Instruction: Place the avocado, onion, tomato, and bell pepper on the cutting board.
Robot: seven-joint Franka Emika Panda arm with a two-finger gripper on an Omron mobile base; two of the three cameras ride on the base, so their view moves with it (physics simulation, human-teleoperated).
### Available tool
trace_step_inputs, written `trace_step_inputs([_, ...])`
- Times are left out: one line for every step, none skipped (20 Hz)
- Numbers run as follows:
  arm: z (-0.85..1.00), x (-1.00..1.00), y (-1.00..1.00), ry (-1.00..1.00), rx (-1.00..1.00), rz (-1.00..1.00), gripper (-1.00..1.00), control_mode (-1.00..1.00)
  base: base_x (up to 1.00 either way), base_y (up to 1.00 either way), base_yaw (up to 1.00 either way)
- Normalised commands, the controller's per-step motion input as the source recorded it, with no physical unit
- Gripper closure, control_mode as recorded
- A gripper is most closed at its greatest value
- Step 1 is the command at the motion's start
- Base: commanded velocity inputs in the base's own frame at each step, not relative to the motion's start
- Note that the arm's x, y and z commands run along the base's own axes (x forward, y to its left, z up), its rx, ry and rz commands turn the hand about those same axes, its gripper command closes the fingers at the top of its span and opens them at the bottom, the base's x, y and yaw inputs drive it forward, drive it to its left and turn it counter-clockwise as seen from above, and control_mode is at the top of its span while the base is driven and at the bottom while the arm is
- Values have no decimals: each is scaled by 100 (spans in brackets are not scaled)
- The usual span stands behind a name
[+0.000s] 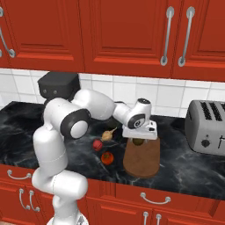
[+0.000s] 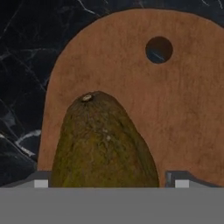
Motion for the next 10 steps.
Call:
trace_step_inputs([0,0,6,0,0,0,-100,-100,0,0,0])
trace_step_inputs([4,0,1,0,0,0,-100,-100,0,0,0])
trace_step_inputs([14,0,6,0,0,0,-100,-100,0,0,0])
trace_step_inputs([37,0,13,-4,0,0,-100,-100,0,0,0])
trace_step_inputs([48,-3,14,-5,0,0,-100,-100,0,0,0])
trace_step_inputs([65,-11,13,-9,0,-1,-100,-100,0,0,0])
trace_step_inputs([68,-18,16,-11,0,-1,-100,-100,0,0,0])
trace_step_inputs([73,-22,26,-12,0,-2,-100,-100,0,0,0])
trace_step_inputs([73,-36,36,-15,0,-3,-100,-100,0,0,0])
trace_step_inputs([74,-36,36,-13,0,-3,-100,-100,0,0,0])
